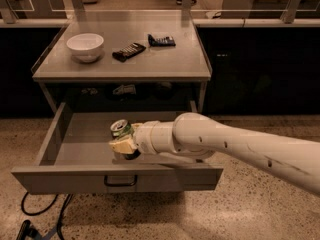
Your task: Place green can into top drawer
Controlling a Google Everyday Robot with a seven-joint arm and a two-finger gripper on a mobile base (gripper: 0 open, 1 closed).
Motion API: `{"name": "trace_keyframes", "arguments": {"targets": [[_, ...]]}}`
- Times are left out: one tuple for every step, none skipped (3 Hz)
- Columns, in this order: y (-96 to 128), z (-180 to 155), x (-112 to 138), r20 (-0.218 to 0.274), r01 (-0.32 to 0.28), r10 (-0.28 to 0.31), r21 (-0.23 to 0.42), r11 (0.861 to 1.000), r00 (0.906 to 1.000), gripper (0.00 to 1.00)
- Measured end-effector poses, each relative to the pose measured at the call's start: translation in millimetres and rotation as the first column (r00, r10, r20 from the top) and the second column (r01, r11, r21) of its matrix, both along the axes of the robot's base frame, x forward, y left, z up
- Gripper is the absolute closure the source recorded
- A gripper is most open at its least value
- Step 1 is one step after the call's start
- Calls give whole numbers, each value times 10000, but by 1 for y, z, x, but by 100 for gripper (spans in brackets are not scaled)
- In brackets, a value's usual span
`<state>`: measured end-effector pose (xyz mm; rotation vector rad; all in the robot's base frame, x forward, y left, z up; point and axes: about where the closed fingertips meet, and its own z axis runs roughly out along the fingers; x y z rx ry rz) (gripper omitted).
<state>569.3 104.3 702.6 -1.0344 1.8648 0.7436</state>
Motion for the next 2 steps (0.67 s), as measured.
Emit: {"name": "trace_keyframes", "arguments": {"targets": [[0, 0, 5, 153, 105, -104, -75, 9999, 9998, 100], [-3, -11, 34, 363, 807, -793, -398, 9959, 9962, 100]]}}
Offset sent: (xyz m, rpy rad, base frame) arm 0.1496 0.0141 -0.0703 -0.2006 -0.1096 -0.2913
